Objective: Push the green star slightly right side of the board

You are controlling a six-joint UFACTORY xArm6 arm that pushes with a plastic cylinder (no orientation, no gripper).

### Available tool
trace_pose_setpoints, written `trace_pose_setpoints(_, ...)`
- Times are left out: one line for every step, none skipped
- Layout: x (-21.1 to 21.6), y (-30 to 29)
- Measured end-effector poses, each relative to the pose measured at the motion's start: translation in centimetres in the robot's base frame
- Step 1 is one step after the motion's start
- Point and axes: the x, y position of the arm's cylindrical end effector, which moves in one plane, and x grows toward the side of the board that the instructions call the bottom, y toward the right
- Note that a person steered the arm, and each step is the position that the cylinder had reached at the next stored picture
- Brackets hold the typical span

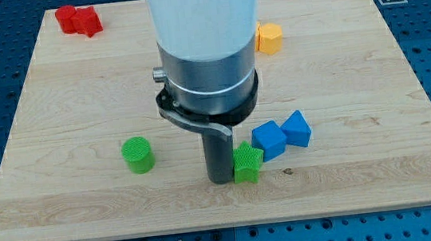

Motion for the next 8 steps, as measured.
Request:
trace_pose_setpoints(-3.3,0.0)
trace_pose_setpoints(-6.3,-0.2)
trace_pose_setpoints(-5.3,-0.2)
trace_pose_setpoints(-1.6,1.1)
trace_pose_setpoints(-1.2,2.0)
trace_pose_setpoints(-0.9,2.1)
trace_pose_setpoints(0.9,2.8)
trace_pose_setpoints(1.6,3.9)
